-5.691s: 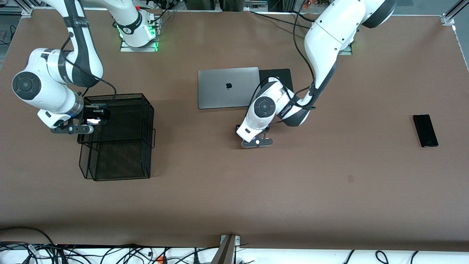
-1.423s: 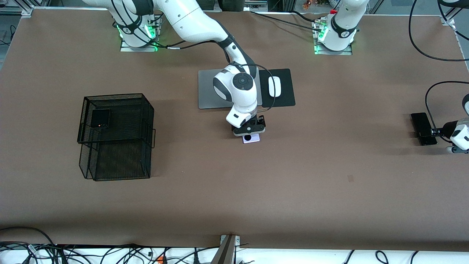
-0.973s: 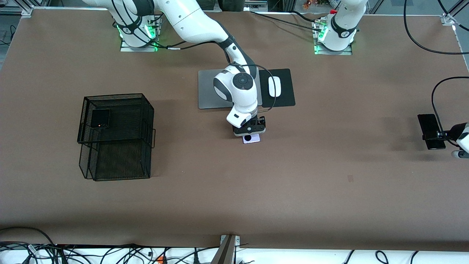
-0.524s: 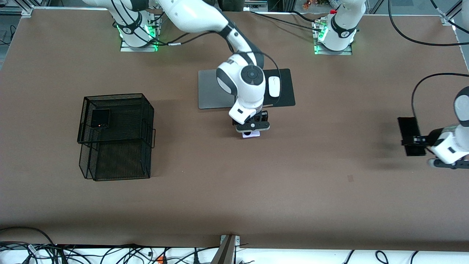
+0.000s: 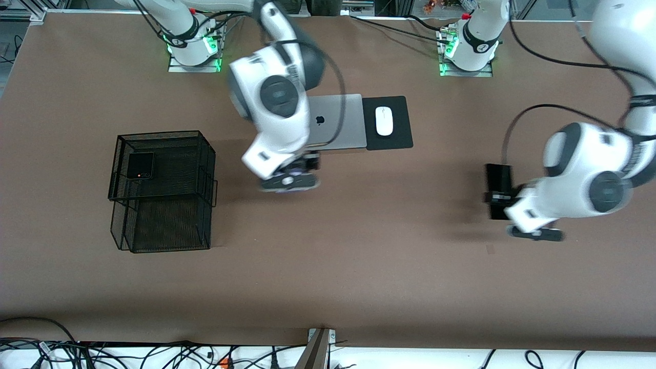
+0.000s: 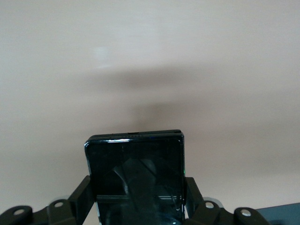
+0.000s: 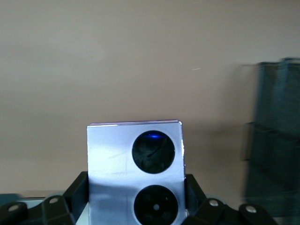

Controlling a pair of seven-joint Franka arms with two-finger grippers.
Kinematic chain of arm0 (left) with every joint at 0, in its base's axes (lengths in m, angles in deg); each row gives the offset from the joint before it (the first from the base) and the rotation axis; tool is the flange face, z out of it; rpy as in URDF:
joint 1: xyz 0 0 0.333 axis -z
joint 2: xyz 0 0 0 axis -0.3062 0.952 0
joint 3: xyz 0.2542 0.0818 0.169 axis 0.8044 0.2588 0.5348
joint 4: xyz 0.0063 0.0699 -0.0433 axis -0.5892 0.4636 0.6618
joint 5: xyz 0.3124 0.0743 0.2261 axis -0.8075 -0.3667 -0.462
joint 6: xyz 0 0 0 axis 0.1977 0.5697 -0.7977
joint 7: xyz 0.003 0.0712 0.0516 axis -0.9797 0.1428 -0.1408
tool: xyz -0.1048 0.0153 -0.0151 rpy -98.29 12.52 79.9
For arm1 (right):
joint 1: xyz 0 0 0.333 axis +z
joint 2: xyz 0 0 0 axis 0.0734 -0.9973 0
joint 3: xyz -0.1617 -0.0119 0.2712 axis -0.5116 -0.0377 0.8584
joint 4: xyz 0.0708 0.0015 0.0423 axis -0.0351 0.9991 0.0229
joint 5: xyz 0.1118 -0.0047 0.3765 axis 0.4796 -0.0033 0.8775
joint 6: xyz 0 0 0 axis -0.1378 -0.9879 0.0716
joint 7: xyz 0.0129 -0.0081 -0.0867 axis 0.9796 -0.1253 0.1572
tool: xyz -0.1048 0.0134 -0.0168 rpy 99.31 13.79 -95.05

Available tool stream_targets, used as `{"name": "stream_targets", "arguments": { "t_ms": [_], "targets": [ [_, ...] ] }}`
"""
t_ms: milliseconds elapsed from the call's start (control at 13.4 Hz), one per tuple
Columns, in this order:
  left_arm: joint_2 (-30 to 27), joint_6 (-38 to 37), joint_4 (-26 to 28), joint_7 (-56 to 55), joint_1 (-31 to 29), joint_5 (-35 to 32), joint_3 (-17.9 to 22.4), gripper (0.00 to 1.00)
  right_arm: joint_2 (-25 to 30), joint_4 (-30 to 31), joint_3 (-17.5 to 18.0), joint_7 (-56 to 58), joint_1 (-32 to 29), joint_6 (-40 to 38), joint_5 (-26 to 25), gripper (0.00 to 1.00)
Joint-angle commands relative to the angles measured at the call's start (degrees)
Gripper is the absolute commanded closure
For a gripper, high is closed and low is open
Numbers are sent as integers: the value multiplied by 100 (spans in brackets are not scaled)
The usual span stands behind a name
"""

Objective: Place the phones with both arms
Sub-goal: 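Carry the lavender phone to the basket while the left gripper places long phone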

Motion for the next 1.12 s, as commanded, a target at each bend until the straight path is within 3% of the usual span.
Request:
{"name": "stream_targets", "arguments": {
  "t_ms": [0,150,300,449,674,899,1048],
  "targets": [
    [561,5,-540,-380,833,310,66,49,725,1004,-451,1177,-311,10,99,69],
    [887,453,-673,-1456,1546,364,84,50,700,1111,-821,2249,-793,63,352,69],
    [1080,1032,-673,-2469,2205,330,101,49,489,1103,-849,2885,-1505,202,712,68],
    [1457,1830,-673,-2762,2436,364,101,49,199,1077,-849,3290,-1937,474,950,69],
    [1836,2703,-682,-2763,2585,356,101,47,-161,1059,-849,3327,-2140,923,1117,69],
    [2074,2985,-708,-2746,2892,295,119,47,-495,1076,-849,3327,-2149,1161,1337,69],
    [2083,3039,-708,-2684,3007,277,189,40,-671,1129,-840,3327,-2149,1284,1504,68]
  ]
}}
